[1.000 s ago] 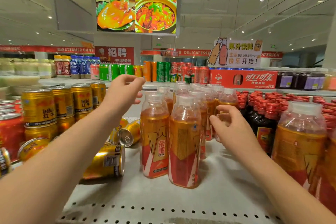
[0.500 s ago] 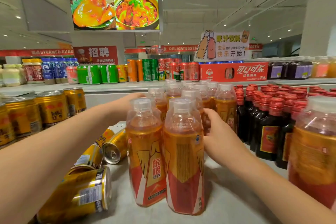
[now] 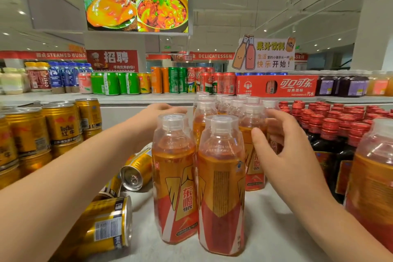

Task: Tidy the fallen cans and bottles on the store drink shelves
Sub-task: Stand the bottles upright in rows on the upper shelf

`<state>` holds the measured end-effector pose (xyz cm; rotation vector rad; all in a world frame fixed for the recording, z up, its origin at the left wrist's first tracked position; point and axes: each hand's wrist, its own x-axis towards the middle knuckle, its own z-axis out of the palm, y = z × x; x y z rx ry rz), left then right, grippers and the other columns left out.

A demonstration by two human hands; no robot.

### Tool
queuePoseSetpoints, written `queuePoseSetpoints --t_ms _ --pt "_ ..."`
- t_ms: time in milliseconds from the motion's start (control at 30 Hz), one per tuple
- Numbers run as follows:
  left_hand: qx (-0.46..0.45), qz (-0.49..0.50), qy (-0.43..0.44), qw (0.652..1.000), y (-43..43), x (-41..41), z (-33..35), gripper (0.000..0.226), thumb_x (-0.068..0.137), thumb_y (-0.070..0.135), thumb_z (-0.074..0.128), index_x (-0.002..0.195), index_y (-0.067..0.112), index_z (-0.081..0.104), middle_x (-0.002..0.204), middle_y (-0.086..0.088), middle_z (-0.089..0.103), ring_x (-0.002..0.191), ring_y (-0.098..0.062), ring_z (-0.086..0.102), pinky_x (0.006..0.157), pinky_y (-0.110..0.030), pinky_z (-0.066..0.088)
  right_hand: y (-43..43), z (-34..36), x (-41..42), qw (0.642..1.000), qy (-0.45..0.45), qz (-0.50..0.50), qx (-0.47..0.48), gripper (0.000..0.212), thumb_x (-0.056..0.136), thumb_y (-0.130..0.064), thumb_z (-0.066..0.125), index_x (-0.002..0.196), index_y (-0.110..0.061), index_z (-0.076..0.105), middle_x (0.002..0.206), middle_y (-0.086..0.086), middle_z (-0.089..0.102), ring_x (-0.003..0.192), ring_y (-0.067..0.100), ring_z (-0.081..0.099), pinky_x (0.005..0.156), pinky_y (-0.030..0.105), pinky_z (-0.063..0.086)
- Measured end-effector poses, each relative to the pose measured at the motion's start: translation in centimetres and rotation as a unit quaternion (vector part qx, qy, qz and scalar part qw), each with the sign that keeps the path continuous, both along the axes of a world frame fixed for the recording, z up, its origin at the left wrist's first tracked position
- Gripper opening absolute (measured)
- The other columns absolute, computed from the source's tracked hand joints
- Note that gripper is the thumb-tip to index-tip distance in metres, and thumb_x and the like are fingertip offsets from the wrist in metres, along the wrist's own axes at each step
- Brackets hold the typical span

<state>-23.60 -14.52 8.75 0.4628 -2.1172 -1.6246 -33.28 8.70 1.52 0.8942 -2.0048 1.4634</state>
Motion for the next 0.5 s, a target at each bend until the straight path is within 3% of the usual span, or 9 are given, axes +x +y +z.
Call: queuePoseSetpoints --t_ms 67,167,233,300,367,500 --pt "-0.047 0.044 0.030 0.997 0.3 1.2 0.1 0.032 0.100 0.042 0.060 0.120 0.017 0.068 0.110 -0.010 0.074 0.100 -0.027 0.072 0.088 -0.044 0.060 0.1 0.0 1.8 0.998 0.010 0.064 -0.013 0.026 0.095 -0.060 0.048 0.115 -0.047 0.056 0.107 -0.021 0.064 0.100 -0.001 0.061 0.080 0.027 0.051" --pt "-0.074 0.055 0.054 0.994 2.3 4.5 0.0 0.046 0.097 0.059 0.052 0.110 0.020 0.072 0.114 -0.014 0.070 0.100 -0.026 0.070 0.077 -0.036 0.058 0.2 -0.3 3.7 0.980 -0.028 0.183 0.072 0.046 0.090 -0.081 0.029 0.110 -0.053 0.058 0.105 -0.031 0.065 0.099 -0.009 0.061 0.075 0.024 0.046" --pt "-0.074 0.041 0.050 0.995 3.5 6.3 -0.5 0.060 0.087 0.073 0.051 0.114 0.023 0.070 0.116 -0.007 0.071 0.103 -0.025 0.070 0.083 -0.038 0.059 0.3 -0.6 4.2 0.968 -0.028 0.213 0.126 0.051 0.083 -0.089 0.033 0.116 -0.056 0.054 0.113 -0.034 0.063 0.103 -0.011 0.059 0.079 0.026 0.048" --pt "-0.166 0.044 0.039 0.984 4.2 7.4 -1.4 0.070 0.073 0.085 0.060 0.125 0.038 0.063 0.116 0.011 0.072 0.102 -0.010 0.071 0.085 -0.034 0.060 0.2 -0.7 4.5 0.965 -0.028 0.223 0.136 0.051 0.079 -0.089 0.045 0.119 -0.059 0.050 0.114 -0.036 0.062 0.102 -0.013 0.059 0.079 0.026 0.051" --pt "-0.264 0.060 0.025 0.962 4.5 8.6 -2.3 0.072 0.069 0.082 0.068 0.131 0.050 0.054 0.111 0.022 0.070 0.099 0.002 0.070 0.074 -0.024 0.061 -0.3 -0.8 4.6 0.965 -0.030 0.235 0.116 0.050 0.078 -0.086 0.052 0.118 -0.057 0.052 0.111 -0.037 0.063 0.099 -0.014 0.060 0.077 0.024 0.051" --pt "-0.283 0.131 0.040 0.949 4.0 9.5 -2.2 0.067 0.071 0.068 0.075 0.131 0.047 0.054 0.106 0.019 0.070 0.090 0.011 0.067 0.058 -0.010 0.054 -2.4 -1.0 4.9 0.955 -0.053 0.278 0.092 0.046 0.077 -0.079 0.060 0.114 -0.051 0.055 0.107 -0.035 0.066 0.096 -0.012 0.063 0.079 0.026 0.055"
